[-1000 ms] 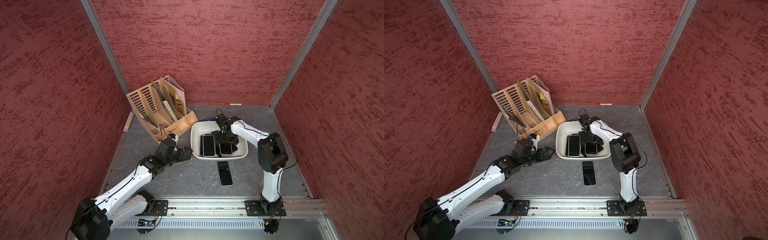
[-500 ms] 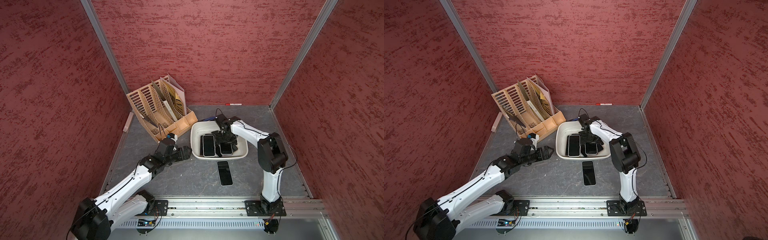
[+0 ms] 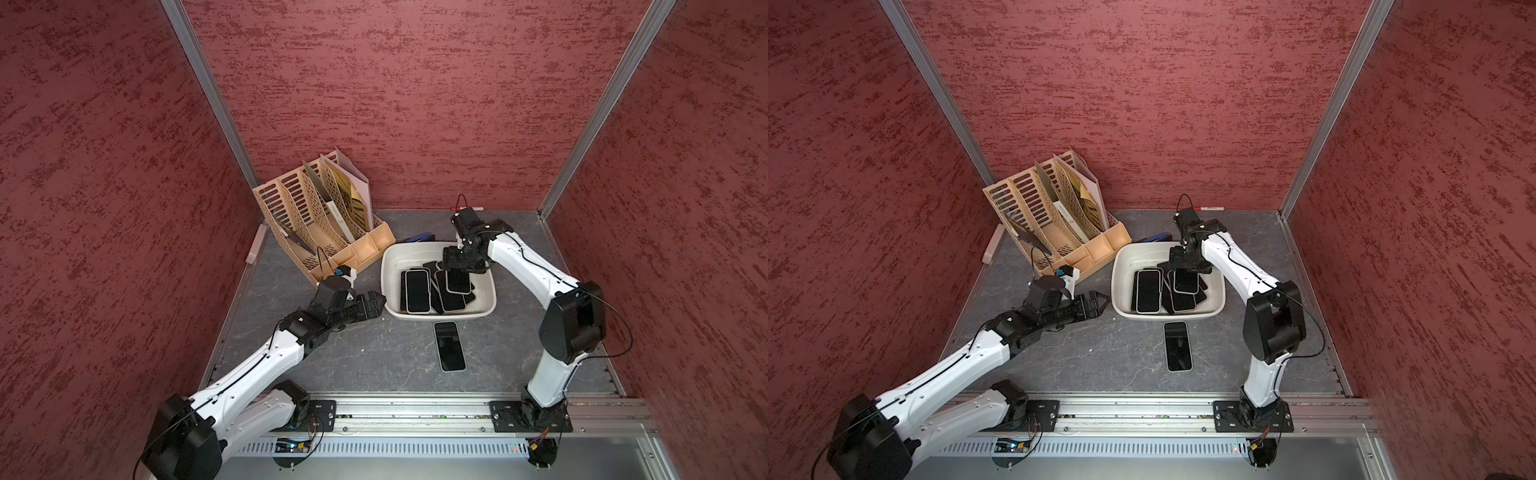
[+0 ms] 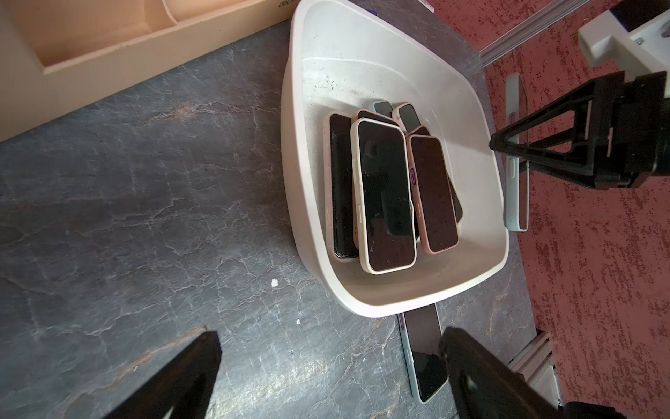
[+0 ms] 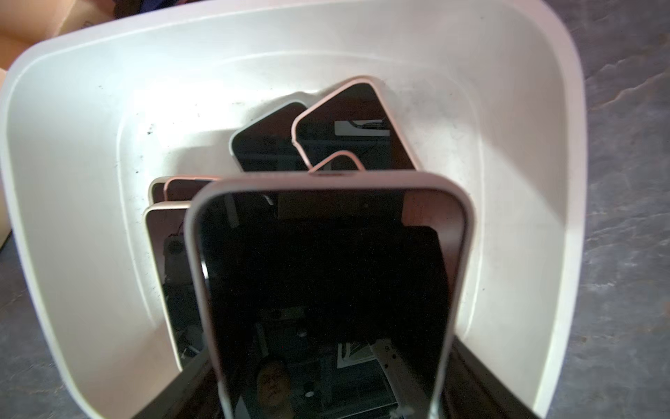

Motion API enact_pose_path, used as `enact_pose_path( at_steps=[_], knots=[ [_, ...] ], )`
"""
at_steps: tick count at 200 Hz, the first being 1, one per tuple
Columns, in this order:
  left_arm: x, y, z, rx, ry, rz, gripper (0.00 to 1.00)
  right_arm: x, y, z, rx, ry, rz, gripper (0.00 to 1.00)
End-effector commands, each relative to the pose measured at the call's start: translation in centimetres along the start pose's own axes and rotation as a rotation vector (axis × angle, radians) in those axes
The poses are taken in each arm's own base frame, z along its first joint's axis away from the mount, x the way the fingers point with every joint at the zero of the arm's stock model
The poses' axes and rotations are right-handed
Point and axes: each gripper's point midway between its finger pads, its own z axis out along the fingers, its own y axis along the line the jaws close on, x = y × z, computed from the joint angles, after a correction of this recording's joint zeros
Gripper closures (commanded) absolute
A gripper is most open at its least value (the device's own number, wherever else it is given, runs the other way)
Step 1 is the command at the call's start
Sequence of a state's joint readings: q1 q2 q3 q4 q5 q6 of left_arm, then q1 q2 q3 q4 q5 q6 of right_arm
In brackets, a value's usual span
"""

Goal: Take the phone out of the storage box
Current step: Pick up the phone from the storage box, then place the phone at the center of the board.

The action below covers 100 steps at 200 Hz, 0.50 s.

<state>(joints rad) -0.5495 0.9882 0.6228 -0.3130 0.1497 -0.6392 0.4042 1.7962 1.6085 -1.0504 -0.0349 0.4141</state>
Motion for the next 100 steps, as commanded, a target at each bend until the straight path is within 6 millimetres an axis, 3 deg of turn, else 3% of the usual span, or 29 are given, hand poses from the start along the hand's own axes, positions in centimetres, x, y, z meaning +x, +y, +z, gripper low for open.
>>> enact_pose_path(
  at_steps=[1,62,100],
  knots=[
    [-0.3,-0.5,-0.3,0.031,-0.021,0.008,0.00,2.1,1.7,-3.1,-0.124,0.014,0.007,0.29],
    [-0.2,-0.5,-0.5,0.045,-0.023,0.029,0.00,13.9,6.5,-6.3,-0.333,0.159,-0.116,0.30],
    [0.0,-0.5,-0.2,0.057,-0.014,0.025,0.00,20.0,7.0,-5.1,-0.342,0.230,-0.156,0.31]
  ],
)
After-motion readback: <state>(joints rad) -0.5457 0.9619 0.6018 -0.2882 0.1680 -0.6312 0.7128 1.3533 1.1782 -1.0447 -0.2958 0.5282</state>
